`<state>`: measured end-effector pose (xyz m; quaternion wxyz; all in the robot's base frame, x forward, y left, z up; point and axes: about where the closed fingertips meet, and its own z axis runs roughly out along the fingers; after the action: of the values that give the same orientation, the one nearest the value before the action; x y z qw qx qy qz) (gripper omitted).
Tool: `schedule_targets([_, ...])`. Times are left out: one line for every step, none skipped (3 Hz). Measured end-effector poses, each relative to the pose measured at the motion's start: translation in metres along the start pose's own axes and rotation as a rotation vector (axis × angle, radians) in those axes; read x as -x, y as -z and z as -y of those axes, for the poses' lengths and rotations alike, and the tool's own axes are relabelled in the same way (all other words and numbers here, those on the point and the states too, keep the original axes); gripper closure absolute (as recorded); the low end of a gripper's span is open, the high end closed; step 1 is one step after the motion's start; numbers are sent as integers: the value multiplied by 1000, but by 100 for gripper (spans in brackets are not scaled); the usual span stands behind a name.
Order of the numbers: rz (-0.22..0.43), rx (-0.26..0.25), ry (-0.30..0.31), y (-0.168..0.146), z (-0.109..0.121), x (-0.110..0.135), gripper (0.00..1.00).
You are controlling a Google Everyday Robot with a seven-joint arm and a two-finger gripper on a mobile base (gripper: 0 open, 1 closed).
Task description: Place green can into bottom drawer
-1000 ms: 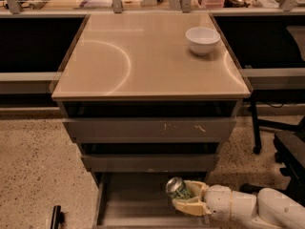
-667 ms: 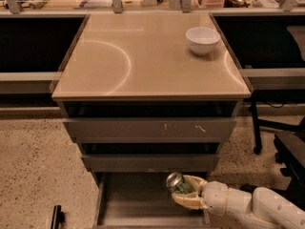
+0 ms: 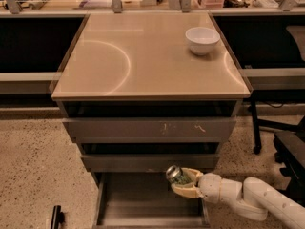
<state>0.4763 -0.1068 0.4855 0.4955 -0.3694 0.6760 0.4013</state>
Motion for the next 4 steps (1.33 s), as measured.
schedule_targets([-30, -19, -33, -8, -3, -29, 100])
schedule_targets([-113, -42, -110, -23, -1, -91, 100])
schedule_targets([-224, -42, -175, -36, -2, -149, 100])
schedule_targets([-329, -36, -230, -46, -2, -199, 100])
